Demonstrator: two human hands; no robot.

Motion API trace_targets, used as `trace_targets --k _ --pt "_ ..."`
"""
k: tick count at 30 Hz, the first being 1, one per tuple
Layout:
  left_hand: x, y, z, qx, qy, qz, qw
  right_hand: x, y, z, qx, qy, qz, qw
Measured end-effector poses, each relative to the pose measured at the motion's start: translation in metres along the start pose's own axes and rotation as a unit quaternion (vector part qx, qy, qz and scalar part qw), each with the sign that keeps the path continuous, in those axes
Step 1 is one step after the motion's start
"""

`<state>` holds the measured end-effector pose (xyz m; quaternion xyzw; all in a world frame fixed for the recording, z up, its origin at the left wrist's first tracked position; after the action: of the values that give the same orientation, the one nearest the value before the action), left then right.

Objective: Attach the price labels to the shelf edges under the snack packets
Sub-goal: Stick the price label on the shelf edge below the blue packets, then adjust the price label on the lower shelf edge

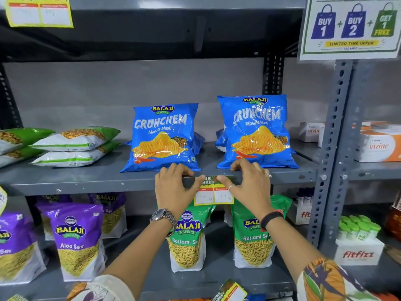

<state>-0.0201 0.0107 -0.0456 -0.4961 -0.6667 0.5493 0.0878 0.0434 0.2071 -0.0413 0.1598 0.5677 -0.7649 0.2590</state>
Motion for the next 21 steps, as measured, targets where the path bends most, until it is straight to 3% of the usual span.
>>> trace_targets --k 6,13,17,19,21 --pt "-0.003 0.003 0.003 0.019 0.027 -0.003 0.999 0.002 0.001 -0.007 0.013 -0.057 -0.008 0.998" --pt "-0.008 0.03 0.007 0.045 0.074 -0.016 0.996 -0.004 0.003 -0.022 0.029 -0.219 0.044 0.974" --pt "-0.001 0.08 0.022 0.023 0.066 -0.032 0.997 -0.018 0.033 -0.031 0.016 -0.245 -0.034 0.969" --pt "0.017 0.117 0.038 -0.029 0.065 0.016 0.997 -0.011 0.061 -0.041 0.003 -0.212 -0.071 0.975" --pt "0.049 0.162 0.057 -0.091 0.052 0.122 0.987 0.013 0.096 -0.058 0.009 -0.182 -0.048 0.982"
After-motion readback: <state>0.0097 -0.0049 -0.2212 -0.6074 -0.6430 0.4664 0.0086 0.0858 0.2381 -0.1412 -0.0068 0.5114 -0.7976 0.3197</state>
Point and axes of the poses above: each hand's wrist, its own y-axis away from the middle knuckle, its own x-axis out of the palm, z = x × y, the point moved 6 cm from there along -y, towards the middle knuckle, and after that the axes turned 3 degrees about y, right-handed, at the moved point
